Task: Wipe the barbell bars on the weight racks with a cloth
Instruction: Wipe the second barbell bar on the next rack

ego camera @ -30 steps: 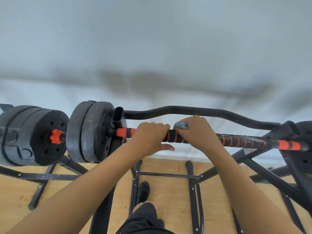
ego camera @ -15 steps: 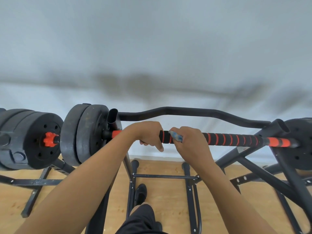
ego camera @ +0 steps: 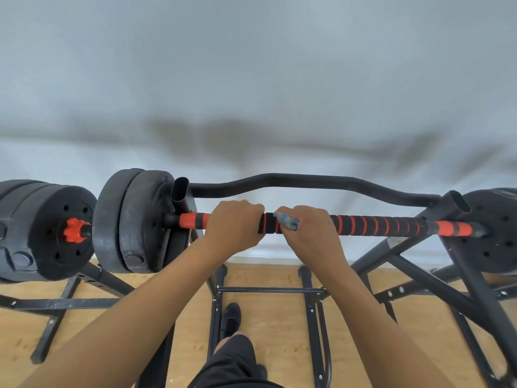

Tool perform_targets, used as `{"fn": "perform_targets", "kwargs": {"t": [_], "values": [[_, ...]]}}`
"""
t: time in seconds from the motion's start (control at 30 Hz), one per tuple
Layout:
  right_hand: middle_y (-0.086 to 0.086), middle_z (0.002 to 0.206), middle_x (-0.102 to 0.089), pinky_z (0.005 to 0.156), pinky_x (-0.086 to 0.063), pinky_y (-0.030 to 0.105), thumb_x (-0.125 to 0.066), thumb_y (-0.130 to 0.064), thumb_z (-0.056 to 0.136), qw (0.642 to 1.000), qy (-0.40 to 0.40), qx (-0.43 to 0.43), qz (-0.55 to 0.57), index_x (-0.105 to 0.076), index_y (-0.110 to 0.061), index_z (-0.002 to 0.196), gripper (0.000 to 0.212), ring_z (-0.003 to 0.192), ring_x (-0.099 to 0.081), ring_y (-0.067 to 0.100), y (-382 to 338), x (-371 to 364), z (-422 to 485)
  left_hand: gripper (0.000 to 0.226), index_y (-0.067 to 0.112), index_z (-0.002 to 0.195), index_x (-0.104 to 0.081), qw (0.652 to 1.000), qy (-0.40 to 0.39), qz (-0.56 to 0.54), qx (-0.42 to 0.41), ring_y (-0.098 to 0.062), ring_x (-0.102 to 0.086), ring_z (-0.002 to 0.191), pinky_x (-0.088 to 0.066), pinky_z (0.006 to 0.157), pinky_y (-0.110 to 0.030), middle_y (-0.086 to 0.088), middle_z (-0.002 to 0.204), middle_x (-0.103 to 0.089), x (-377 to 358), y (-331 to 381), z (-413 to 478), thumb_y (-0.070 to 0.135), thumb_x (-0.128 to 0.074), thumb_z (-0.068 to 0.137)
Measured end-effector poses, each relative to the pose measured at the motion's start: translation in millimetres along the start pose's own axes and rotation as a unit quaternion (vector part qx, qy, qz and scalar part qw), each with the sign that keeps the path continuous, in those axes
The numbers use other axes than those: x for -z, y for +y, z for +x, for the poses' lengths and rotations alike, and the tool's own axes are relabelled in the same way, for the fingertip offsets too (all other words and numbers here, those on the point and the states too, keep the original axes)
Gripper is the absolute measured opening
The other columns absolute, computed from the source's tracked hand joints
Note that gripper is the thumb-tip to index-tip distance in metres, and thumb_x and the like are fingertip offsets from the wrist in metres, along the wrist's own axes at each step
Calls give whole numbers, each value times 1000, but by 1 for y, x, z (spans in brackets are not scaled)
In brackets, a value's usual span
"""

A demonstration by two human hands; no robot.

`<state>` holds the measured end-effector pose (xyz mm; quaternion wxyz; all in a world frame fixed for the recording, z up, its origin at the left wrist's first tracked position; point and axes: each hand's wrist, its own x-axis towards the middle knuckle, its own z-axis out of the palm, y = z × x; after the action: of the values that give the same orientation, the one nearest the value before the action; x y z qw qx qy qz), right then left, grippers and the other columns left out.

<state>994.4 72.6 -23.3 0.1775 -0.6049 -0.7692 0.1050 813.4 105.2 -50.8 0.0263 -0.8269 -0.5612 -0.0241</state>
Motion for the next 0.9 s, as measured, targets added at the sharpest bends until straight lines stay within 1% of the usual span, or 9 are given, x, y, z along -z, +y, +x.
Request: {"fn": "perform_targets", "kwargs": {"t": [0.13,0.2,0.3,0.43,0.53,0.63,0.77,0.83,0.9], "values": [[-11,62,-42,56,-36,22,-55,-31,99,999,12,30,-6,-58,-26,92,9,56,-45,11,1,-5,-9,32,26,70,-54,989,-121,-83,27,-13,-61,59,-55,61,-30,5,65,-62,10,-5,18,48,-69,87],[-13,64,-45,56,-41,25,-62,-26,96,998,38,44,17,-66,-25,97,4,58,-48,11,0,-6,-16,29,23,76,-61,964,-219,-149,26,-15,-63,56,-52,55,-28,2,65,-65,15,-11,29,47,-76,84],[-16,67,-45,54,-39,19,-69,-22,92,998,46,44,25,-71,-28,106,15,59,-47,9,2,-11,-30,31,12,96,-71,903,-338,-264,30,-17,-57,49,-49,50,-25,-3,67,-65,20,-20,41,39,-82,86],[-15,69,-50,54,-46,21,-69,-20,93,998,30,42,38,-73,-28,107,16,61,-48,9,1,-11,-43,32,7,99,-72,860,-401,-313,32,-16,-52,49,-45,50,-25,-2,65,-63,23,-24,47,35,-81,88],[-7,63,-52,54,-45,25,-64,-21,98,994,82,30,71,-72,-24,97,9,57,-50,11,0,5,-21,29,11,93,-70,869,-381,-314,15,-16,-57,50,-50,52,-27,-1,65,-67,26,-24,44,37,-81,87],[-4,65,-63,64,-55,34,-60,-25,96,995,57,-1,78,-72,-23,90,14,63,-61,16,-1,12,9,44,20,95,-69,909,-296,-294,2,-12,-69,56,-58,61,-27,3,72,-74,28,-22,35,59,-84,79],[-7,59,-58,62,-56,38,-55,-32,92,999,-10,-22,25,-67,-23,78,21,59,-58,15,-6,8,16,67,26,79,-61,985,-145,-91,-8,-14,-64,65,-54,62,-31,6,73,-67,26,-18,18,92,-66,67],[-4,59,-53,57,-52,38,-56,-30,93,1000,-14,-12,2,-63,-21,77,20,57,-54,16,-8,7,7,69,23,80,-57,987,-143,-73,-16,-16,-61,67,-45,59,-30,3,75,-65,20,-14,16,91,-61,73],[-7,60,-46,52,-39,28,-58,-30,95,1000,-2,3,-5,-62,-22,81,17,55,-47,13,-11,6,-4,67,20,79,-57,971,-191,-142,-11,-18,-59,64,-42,58,-30,1,72,-63,17,-15,18,87,-65,74]]}}
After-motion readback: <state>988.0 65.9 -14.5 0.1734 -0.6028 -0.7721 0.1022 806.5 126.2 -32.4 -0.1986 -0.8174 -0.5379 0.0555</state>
